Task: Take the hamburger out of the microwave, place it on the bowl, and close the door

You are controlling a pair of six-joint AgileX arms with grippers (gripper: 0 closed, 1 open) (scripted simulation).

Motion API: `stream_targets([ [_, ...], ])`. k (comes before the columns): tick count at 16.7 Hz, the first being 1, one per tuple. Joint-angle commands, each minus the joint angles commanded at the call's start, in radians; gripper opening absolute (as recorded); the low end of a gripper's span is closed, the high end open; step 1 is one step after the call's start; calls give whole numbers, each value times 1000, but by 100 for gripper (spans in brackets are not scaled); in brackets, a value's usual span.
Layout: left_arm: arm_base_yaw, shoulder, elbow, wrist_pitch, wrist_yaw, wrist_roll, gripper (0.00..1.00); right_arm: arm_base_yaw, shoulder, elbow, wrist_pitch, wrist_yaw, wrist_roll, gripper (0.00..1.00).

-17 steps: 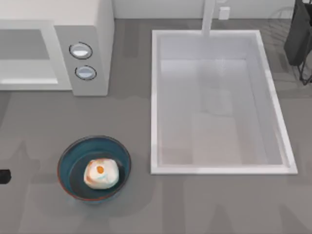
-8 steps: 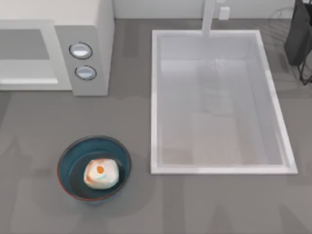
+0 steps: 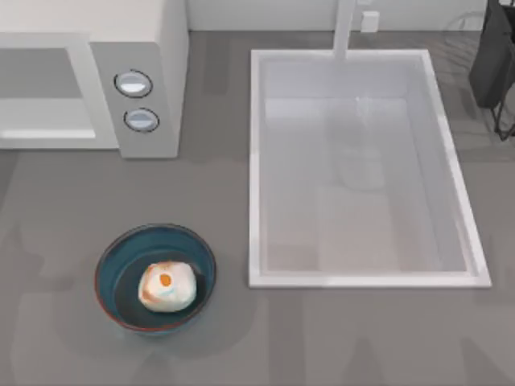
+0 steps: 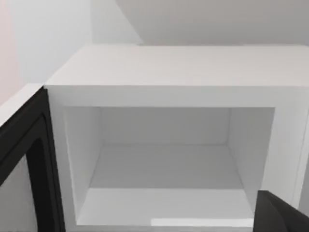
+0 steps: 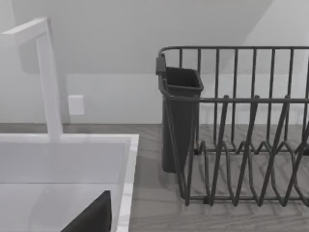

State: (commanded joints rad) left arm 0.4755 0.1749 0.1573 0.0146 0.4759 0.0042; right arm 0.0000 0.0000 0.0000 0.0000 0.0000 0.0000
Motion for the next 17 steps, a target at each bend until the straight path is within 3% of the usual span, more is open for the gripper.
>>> stream_targets([
  [2, 33, 3, 17, -14, 33, 0, 0, 0, 0, 0, 0, 0, 0, 100],
  [7, 27, -2, 14, -13, 28, 1, 0, 0, 0, 0, 0, 0, 0, 100],
  [13, -117, -39, -2, -34, -116, 0, 0, 0, 0, 0, 0, 0, 0, 100],
  [17, -118, -37, 1, -34, -118, 0, 0, 0, 0, 0, 0, 0, 0, 100],
])
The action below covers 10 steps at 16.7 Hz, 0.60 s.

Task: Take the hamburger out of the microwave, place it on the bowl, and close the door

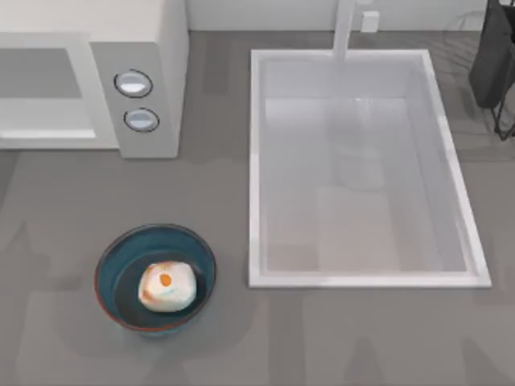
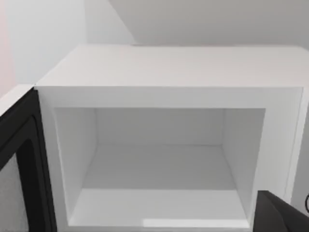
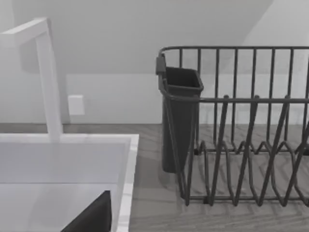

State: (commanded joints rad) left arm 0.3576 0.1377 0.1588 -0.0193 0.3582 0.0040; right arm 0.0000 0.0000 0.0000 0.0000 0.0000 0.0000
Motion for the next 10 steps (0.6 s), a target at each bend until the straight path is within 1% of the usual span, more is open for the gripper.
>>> stream_targets([
  [2, 8, 12, 12, -7, 4, 9, 0, 0, 0, 0, 0, 0, 0, 100],
  [5, 67, 107, 105, -64, 35, 78, 0, 0, 0, 0, 0, 0, 0, 100],
  [7, 130, 224, 208, -126, 66, 154, 0, 0, 0, 0, 0, 0, 0, 100],
  [10, 245, 472, 403, -241, 123, 297, 0, 0, 0, 0, 0, 0, 0, 100],
])
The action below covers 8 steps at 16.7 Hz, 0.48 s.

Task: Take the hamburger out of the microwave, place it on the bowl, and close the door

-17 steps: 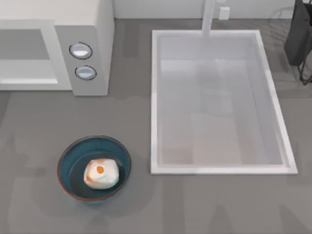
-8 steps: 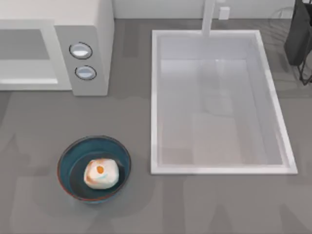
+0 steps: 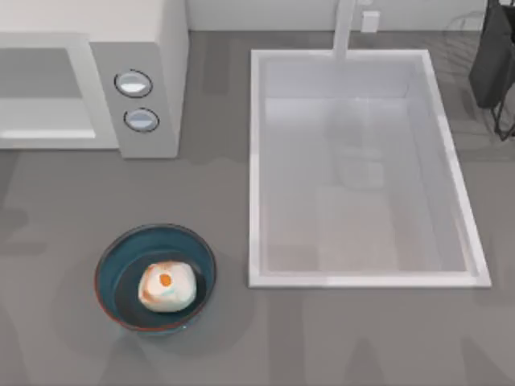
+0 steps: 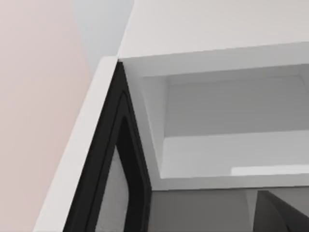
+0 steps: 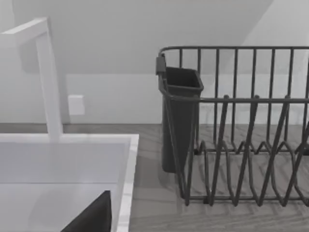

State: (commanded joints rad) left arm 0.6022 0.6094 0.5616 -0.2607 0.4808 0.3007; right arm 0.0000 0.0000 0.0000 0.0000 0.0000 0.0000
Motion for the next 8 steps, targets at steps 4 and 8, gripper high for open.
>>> stream_targets([
  [4, 164, 406, 291, -173, 77, 213, 0, 0, 0, 0, 0, 0, 0, 100],
  [8, 310, 792, 562, -337, 139, 415, 0, 0, 0, 0, 0, 0, 0, 100],
])
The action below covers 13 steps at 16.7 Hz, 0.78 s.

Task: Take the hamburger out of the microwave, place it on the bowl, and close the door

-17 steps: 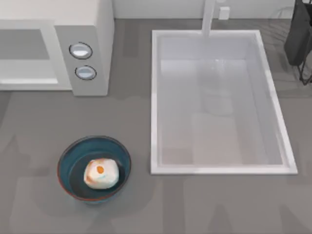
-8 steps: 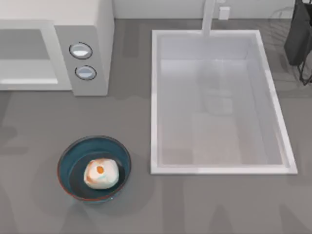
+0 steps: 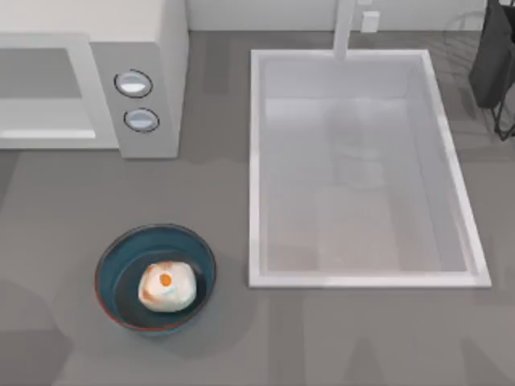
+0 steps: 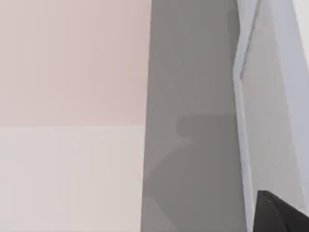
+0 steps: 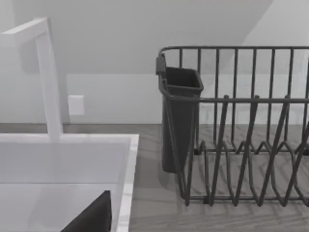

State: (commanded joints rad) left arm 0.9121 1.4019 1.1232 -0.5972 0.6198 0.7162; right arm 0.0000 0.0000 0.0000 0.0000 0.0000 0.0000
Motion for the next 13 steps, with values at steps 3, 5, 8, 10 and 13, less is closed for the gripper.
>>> stream_targets([
  [3, 81, 214, 160, -95, 32, 118, 0, 0, 0, 0, 0, 0, 0, 100],
  [5, 117, 305, 232, -140, 46, 173, 0, 0, 0, 0, 0, 0, 0, 100],
  [8, 140, 362, 276, -170, 53, 210, 0, 0, 0, 0, 0, 0, 0, 100],
  [10, 140, 362, 276, -170, 53, 210, 0, 0, 0, 0, 0, 0, 0, 100],
  [13, 136, 361, 270, -164, 51, 210, 0, 0, 0, 0, 0, 0, 0, 100],
])
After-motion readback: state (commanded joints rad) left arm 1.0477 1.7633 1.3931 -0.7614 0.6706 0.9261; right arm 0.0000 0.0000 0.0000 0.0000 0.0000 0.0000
